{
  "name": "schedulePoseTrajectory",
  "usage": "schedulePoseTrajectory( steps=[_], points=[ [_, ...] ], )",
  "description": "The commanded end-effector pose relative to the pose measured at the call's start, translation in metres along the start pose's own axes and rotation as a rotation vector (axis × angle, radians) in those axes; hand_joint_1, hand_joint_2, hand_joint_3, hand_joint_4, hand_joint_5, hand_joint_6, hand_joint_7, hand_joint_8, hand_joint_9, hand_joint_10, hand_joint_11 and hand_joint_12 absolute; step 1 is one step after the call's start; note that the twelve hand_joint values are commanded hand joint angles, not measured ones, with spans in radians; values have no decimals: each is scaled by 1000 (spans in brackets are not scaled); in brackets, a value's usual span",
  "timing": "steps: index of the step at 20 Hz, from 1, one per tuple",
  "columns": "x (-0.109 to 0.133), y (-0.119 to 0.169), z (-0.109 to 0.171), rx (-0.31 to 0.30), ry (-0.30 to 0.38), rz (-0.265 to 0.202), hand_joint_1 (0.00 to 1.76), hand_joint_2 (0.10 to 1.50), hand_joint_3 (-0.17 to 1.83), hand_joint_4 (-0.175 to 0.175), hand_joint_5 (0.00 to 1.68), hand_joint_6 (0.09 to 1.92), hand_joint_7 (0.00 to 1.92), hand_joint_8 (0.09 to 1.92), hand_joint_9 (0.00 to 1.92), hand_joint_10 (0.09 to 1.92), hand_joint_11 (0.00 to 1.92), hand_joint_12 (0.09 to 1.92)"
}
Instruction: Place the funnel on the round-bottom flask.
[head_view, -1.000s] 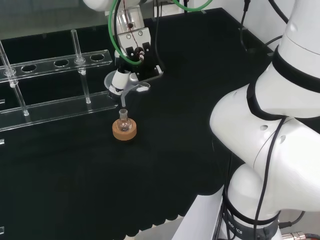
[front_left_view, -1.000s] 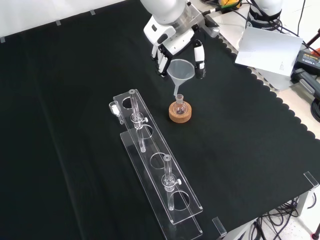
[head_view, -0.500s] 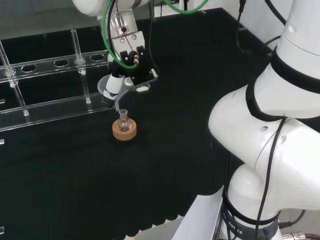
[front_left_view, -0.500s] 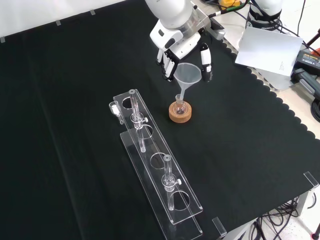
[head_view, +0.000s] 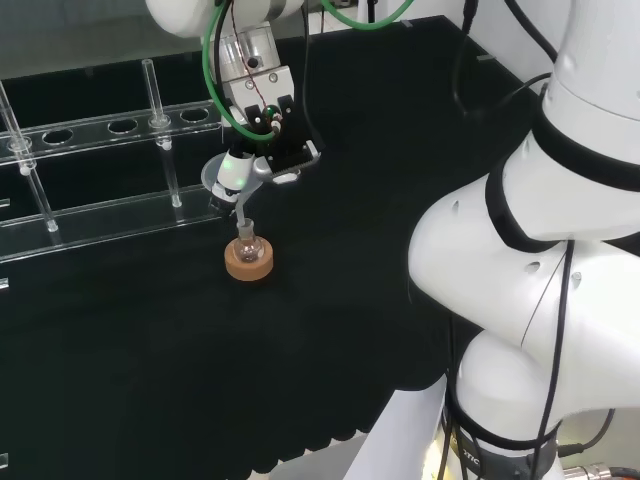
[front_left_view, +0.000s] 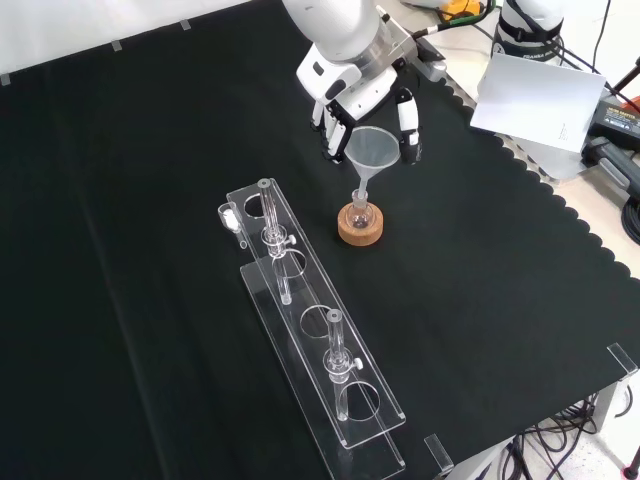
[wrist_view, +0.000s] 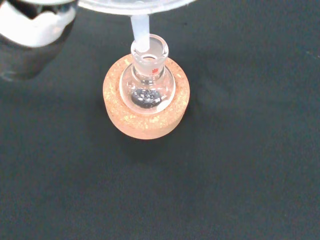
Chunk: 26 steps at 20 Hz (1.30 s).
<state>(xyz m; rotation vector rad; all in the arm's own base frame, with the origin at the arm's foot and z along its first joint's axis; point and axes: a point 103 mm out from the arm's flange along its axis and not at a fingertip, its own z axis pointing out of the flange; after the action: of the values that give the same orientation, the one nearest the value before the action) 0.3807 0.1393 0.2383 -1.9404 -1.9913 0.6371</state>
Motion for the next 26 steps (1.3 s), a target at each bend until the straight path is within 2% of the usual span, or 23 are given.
schedulePoseTrajectory(
  steps=[1,16,26],
  points=[
    [-1,-1,2,7,5,-4,997,1121,6,175,948,1058,887,691,1063,384,720,1158],
    [-5,9,27,43,16,-8,997,1122,6,175,947,1057,883,690,1060,383,718,1157],
    [-3,13,29,60,18,-8,986,1132,7,175,923,1093,847,696,1028,384,692,1176]
  ],
)
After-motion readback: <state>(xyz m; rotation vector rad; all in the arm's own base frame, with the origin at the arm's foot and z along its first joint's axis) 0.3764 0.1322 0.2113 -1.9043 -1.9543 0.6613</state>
